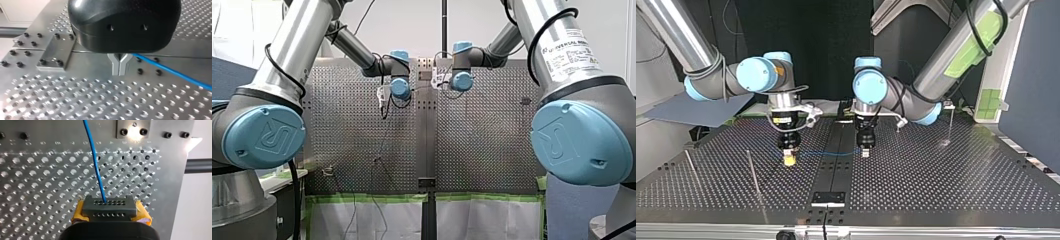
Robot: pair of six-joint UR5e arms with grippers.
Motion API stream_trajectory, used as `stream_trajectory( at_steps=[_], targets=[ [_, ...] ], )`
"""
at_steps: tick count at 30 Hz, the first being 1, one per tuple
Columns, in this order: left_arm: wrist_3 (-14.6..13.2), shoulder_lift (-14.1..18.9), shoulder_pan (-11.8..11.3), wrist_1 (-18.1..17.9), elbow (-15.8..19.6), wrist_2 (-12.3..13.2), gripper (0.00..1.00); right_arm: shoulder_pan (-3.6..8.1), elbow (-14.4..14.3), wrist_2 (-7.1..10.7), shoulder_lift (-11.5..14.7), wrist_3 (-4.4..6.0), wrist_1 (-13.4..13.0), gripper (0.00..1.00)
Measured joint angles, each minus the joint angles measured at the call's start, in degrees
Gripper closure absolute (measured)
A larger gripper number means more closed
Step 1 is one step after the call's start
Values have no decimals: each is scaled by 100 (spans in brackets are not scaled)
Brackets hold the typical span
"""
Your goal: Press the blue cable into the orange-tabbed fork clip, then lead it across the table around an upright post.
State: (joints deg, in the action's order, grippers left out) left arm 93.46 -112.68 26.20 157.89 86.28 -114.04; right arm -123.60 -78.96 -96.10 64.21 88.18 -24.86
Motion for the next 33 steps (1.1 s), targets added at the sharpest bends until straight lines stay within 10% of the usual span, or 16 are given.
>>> stream_trajectory(
  at_steps=[33],
  targets=[
    [84, -2, 214, 678, -1178, 63, 100, 344, 169, -21, 483, 65, 323, 100]
  ],
)
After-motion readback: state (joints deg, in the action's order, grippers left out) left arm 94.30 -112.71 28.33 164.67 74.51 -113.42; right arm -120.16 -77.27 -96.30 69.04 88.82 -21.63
